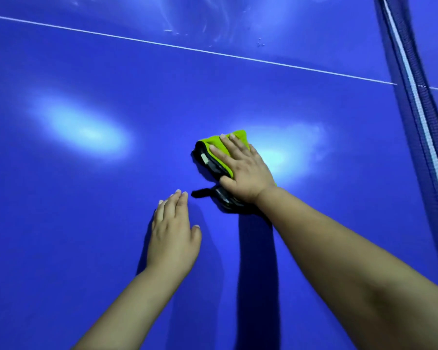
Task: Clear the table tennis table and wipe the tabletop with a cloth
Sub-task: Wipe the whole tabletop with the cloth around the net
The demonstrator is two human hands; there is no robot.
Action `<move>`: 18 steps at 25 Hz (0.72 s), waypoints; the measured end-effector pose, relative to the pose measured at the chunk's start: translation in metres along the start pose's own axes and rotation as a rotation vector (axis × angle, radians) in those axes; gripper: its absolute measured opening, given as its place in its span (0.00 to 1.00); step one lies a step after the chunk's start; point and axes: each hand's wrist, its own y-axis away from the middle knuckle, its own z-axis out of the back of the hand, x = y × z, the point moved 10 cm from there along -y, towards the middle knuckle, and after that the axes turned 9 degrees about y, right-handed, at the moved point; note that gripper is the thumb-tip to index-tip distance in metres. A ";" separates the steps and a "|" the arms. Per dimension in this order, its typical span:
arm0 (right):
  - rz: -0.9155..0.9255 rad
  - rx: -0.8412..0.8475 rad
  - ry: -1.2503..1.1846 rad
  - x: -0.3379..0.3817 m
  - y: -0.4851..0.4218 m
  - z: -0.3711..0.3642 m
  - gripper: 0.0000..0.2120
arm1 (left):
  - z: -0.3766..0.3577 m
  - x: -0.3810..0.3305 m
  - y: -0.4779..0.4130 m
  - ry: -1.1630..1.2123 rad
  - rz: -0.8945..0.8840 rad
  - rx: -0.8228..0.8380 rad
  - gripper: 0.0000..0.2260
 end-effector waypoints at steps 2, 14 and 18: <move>-0.047 0.008 -0.017 -0.064 -0.018 0.003 0.38 | -0.027 -0.032 -0.029 -0.002 -0.004 -0.001 0.30; -0.514 0.012 -0.140 -0.345 0.006 0.012 0.36 | -0.103 -0.144 -0.109 -0.149 -0.147 0.002 0.27; -0.603 0.033 -0.122 -0.322 0.038 0.006 0.33 | -0.088 -0.120 -0.085 -0.165 -0.126 -0.008 0.25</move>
